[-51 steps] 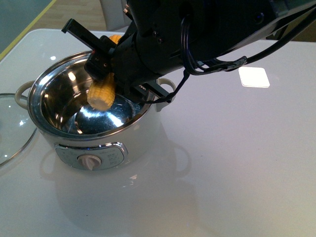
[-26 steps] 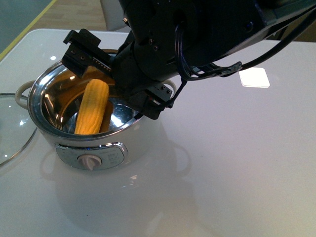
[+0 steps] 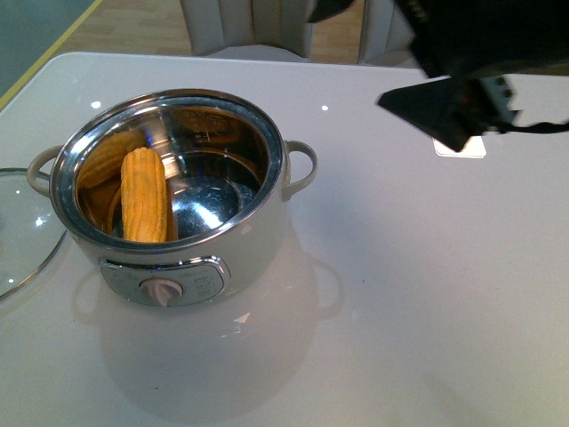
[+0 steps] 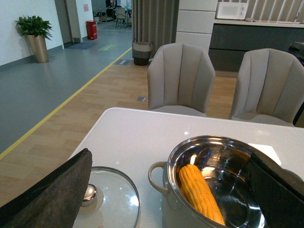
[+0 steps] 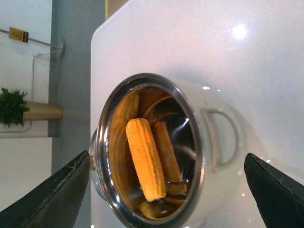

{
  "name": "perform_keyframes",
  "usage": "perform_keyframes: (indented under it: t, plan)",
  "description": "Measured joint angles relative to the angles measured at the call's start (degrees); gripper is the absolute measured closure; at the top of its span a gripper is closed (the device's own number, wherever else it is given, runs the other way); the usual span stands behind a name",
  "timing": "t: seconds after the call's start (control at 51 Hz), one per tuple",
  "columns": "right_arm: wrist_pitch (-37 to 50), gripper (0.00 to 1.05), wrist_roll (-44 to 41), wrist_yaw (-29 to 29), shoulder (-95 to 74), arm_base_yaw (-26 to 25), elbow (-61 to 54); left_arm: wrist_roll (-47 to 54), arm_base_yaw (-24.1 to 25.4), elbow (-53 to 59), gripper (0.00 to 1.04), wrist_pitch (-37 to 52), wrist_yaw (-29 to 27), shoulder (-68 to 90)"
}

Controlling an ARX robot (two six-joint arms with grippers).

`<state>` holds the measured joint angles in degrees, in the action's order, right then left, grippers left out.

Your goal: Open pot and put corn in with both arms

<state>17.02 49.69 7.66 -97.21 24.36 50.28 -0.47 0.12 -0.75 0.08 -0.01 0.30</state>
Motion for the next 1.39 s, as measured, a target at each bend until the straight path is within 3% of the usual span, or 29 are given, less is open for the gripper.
perform_keyframes:
  t: [0.314,0.51,0.588,0.706,0.843,1.0,1.392]
  plan:
    - [-10.97,0.09,-15.69,-8.94,27.39,-11.39,-15.08,0.00,0.00,0.00,0.07,0.00,0.00,0.00]
    - [-18.67,0.10,-24.90,-11.47,44.59,-16.11,-21.81,0.00,0.02,0.00,0.07,0.00,0.00,0.00]
    - [-2.54,0.23,-35.06,-14.10,50.84,-16.94,-30.05,0.00,0.00,0.00,0.07,0.00,0.00,0.00]
    - [10.45,0.40,-43.43,-13.66,54.82,-18.12,-36.20,0.00,0.00,0.00,0.07,0.00,0.00,0.00]
    - [11.02,0.72,-48.15,-8.11,59.45,-22.47,-41.22,0.00,0.00,0.00,0.07,0.00,0.00,0.00]
    - [9.53,1.03,-49.16,-7.80,63.91,-24.11,-43.91,0.00,0.00,0.00,0.07,0.00,0.00,0.00]
    - [3.87,1.03,-49.33,-7.78,73.22,-24.17,-47.60,0.00,0.00,0.00,0.07,0.00,0.00,0.00]
